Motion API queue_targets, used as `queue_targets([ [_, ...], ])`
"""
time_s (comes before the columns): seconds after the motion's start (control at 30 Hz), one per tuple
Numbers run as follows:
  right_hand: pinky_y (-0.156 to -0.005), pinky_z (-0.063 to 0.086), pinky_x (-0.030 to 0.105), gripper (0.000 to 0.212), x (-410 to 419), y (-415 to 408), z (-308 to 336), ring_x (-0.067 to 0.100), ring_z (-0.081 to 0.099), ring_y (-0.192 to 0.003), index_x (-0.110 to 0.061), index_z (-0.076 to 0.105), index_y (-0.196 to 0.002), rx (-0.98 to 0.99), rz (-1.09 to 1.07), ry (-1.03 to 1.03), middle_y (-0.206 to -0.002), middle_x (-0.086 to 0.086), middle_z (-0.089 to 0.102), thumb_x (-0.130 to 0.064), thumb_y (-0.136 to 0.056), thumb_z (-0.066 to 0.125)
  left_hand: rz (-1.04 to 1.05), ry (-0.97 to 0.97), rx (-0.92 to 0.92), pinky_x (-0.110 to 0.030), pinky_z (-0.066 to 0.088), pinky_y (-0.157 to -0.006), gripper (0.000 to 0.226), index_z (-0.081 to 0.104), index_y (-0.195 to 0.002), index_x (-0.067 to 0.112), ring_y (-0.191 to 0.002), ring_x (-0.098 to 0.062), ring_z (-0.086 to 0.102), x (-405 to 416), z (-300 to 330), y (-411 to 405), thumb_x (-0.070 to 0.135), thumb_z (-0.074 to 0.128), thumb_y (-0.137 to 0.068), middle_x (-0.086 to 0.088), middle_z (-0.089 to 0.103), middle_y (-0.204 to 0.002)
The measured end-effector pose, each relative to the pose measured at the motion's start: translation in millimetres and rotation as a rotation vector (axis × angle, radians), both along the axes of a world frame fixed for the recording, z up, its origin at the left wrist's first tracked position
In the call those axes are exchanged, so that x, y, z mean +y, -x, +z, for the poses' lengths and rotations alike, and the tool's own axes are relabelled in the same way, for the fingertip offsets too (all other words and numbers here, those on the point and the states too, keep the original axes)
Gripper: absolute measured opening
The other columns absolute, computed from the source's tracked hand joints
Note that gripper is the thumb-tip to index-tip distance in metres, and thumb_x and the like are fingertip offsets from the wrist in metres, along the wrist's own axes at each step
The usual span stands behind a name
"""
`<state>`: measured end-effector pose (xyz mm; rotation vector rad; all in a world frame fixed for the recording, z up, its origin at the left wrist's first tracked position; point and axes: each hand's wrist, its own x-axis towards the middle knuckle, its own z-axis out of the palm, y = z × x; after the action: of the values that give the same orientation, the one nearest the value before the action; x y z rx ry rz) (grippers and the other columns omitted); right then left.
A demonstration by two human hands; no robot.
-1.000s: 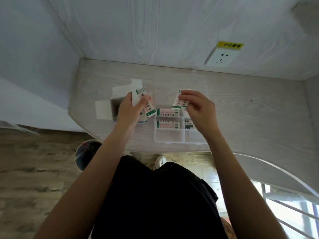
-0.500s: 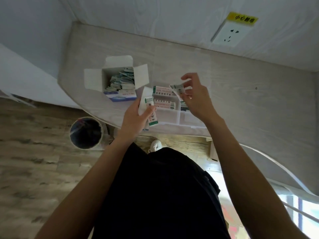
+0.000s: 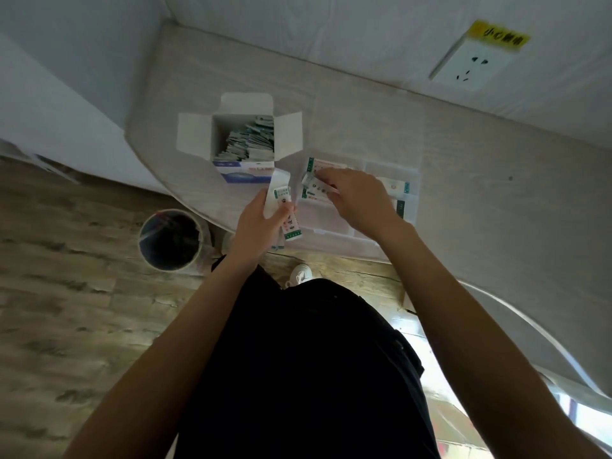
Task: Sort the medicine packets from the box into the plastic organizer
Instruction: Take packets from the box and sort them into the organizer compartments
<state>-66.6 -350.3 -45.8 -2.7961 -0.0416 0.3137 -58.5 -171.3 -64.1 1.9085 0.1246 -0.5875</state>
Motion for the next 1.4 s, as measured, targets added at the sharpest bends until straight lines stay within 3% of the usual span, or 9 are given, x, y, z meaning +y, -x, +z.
queue_targets([
  [0.1,-0.082,0.048,0.04,0.037,0.1,1.9,-2.3,0.027,0.058,-0.111,-0.022,0.049,-0.133,-0.017,0.001,0.068,-0.132,0.003,0.057,-0.018,-0.096,0.047,0.001,-0.004,-0.017,-0.006,0.041,-0.057,0.007,0.054,-0.096,0.016,-0.071,0.002,0.056,0.0,0.5,-0.6,0.02,0.057,-0.091,0.01,0.059,-0.079],
  [0.23,-0.068,0.051,0.038,0.041,1.4,5.9,-11.1,0.029,0.064,-0.097,-0.027,0.054,-0.128,-0.09,0.033,0.124,-0.116,0.004,0.066,-0.009,-0.092,0.053,0.001,0.013,-0.011,-0.005,0.042,-0.056,0.007,0.054,-0.096,0.015,-0.071,0.001,0.056,1.5,1.5,-0.3,0.02,0.056,-0.092,0.012,0.059,-0.078],
  [0.5,-0.051,0.052,0.034,0.046,5.6,8.5,-10.6,0.029,0.068,-0.077,-0.016,0.066,-0.112,-0.247,0.051,0.007,-0.1,0.007,0.071,0.01,-0.074,0.065,0.025,0.05,0.009,-0.005,0.044,-0.056,0.007,0.055,-0.096,0.014,-0.071,0.001,0.057,2.6,3.4,2.9,0.02,0.055,-0.093,0.011,0.06,-0.08],
  [0.7,-0.055,0.043,0.028,0.008,-4.8,14.6,-5.6,0.027,0.058,-0.07,-0.009,0.073,-0.083,-0.3,-0.093,0.155,-0.077,0.009,0.065,-0.011,-0.075,0.074,0.012,0.062,0.027,-0.008,0.046,-0.062,0.008,0.056,-0.098,0.015,-0.073,0.003,0.058,2.1,3.5,4.7,0.021,0.055,-0.093,0.011,0.063,-0.082],
  [0.9,-0.07,0.032,0.027,0.028,-1.5,6.8,-2.2,0.025,0.05,-0.093,-0.012,0.068,-0.111,-0.086,-0.098,0.204,-0.102,0.01,0.055,-0.026,-0.087,0.062,0.004,0.076,0.037,-0.016,0.048,-0.07,0.01,0.056,-0.099,0.013,-0.078,-0.003,0.059,-0.9,6.4,5.1,0.019,0.055,-0.092,0.005,0.065,-0.087],
  [0.97,-0.071,0.034,0.028,0.027,0.1,4.6,-1.8,0.024,0.049,-0.095,-0.013,0.067,-0.111,-0.061,-0.093,0.185,-0.104,0.009,0.054,-0.025,-0.087,0.062,0.006,0.079,0.043,-0.021,0.049,-0.073,0.012,0.056,-0.101,0.012,-0.08,-0.007,0.06,-0.2,7.1,4.9,0.02,0.056,-0.092,0.0,0.066,-0.092],
  [1.07,-0.072,0.034,0.028,0.026,-1.3,1.4,-0.2,0.023,0.048,-0.096,-0.015,0.066,-0.108,-0.03,-0.082,0.152,-0.104,0.007,0.053,-0.026,-0.085,0.065,0.003,0.086,0.042,-0.017,0.049,-0.07,0.011,0.056,-0.1,0.013,-0.079,-0.004,0.06,2.0,7.8,4.5,0.02,0.056,-0.092,0.002,0.066,-0.09],
  [1.3,-0.069,0.031,0.027,0.039,1.9,-7.6,2.9,0.023,0.046,-0.095,-0.028,0.058,-0.126,0.032,0.033,0.165,-0.107,0.007,0.05,-0.03,-0.087,0.062,0.0,0.068,0.028,-0.01,0.046,-0.064,0.009,0.055,-0.099,0.015,-0.077,-0.001,0.058,5.9,5.8,3.4,0.019,0.057,-0.091,-0.002,0.065,-0.094],
  [1.4,-0.074,0.037,0.029,0.034,3.6,-11.7,3.1,0.023,0.047,-0.101,-0.022,0.06,-0.122,0.088,0.014,0.13,-0.111,0.007,0.05,-0.027,-0.088,0.062,0.006,0.076,0.042,-0.02,0.049,-0.072,0.01,0.055,-0.099,0.015,-0.081,-0.008,0.06,7.1,4.3,3.9,0.019,0.057,-0.091,-0.005,0.065,-0.097],
])
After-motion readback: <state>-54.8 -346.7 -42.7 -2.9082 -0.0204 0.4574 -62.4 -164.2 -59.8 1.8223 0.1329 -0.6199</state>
